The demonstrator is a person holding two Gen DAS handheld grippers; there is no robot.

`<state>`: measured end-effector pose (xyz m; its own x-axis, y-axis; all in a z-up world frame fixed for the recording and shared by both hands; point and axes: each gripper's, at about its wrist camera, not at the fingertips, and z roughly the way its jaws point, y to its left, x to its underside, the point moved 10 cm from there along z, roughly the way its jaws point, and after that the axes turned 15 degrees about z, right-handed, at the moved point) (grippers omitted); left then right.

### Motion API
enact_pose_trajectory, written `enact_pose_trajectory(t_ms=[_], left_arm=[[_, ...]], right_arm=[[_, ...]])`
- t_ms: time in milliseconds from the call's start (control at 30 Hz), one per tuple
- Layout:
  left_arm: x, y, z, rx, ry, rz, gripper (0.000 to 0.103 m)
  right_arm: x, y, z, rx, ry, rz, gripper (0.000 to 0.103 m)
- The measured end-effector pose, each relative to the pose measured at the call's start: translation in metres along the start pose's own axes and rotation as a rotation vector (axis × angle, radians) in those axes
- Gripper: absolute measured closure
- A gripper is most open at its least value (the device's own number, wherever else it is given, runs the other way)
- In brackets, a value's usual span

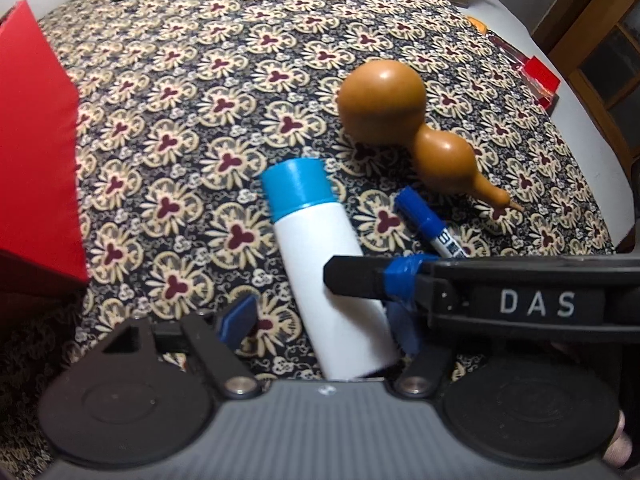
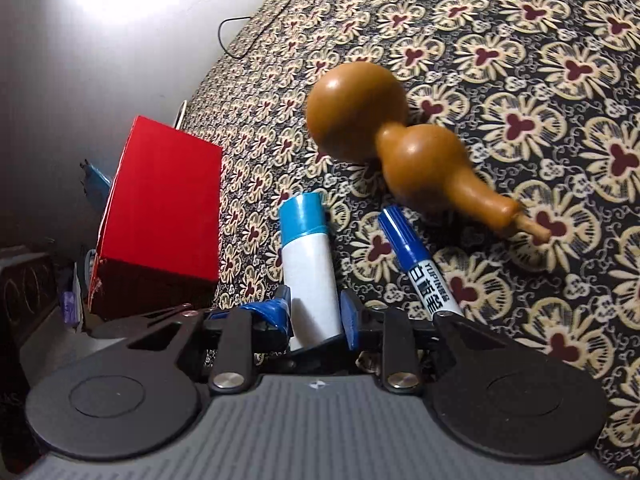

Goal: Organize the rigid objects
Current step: 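Lift the white bottle with right gripper and drop it into the red box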

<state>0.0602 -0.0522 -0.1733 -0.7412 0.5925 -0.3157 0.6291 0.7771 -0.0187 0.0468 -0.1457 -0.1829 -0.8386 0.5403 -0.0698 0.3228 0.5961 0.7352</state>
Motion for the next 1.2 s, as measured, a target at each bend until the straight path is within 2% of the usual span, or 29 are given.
enact_pose_trajectory(t_ms=[100,200,467,600,700,833,1033,1200], left_arm=[[0.002,0.005,-0.003,-0.015,-0.013,0.0,0.054],[0.004,0.01,-0.006,-0.011,-0.031,-0.019,0.062],[0.002,0.011,-0.007,0.031,-0.066,-0.064,0.066],[0.004,0.016,-0.009,0.106,-0.078,-0.119,0.066],[0.004,0.01,-0.015,0.112,-0.092,-0.101,0.066],[0.004,0.002,-0.031,0.107,-0.12,-0.056,0.066],[-0.008,0.008,-0.077,0.114,-0.23,-0.018,0.066],[-0.026,0.035,-0.134,0.082,-0.359,-0.017,0.066]], right_arm=[[-0.004,0.001,0.003,0.001,-0.008,0.004,0.094],[-0.008,0.004,0.007,0.005,-0.013,-0.021,0.093],[-0.004,0.018,0.022,-0.014,-0.034,-0.054,0.089],[-0.005,0.016,0.024,-0.03,-0.024,-0.024,0.089],[-0.002,0.012,0.018,-0.024,0.004,-0.002,0.092],[0.004,0.021,0.002,-0.039,-0.016,-0.019,0.093],[0.005,0.062,-0.029,-0.078,-0.094,-0.106,0.094],[0.002,0.13,-0.047,-0.146,-0.174,-0.236,0.093]])
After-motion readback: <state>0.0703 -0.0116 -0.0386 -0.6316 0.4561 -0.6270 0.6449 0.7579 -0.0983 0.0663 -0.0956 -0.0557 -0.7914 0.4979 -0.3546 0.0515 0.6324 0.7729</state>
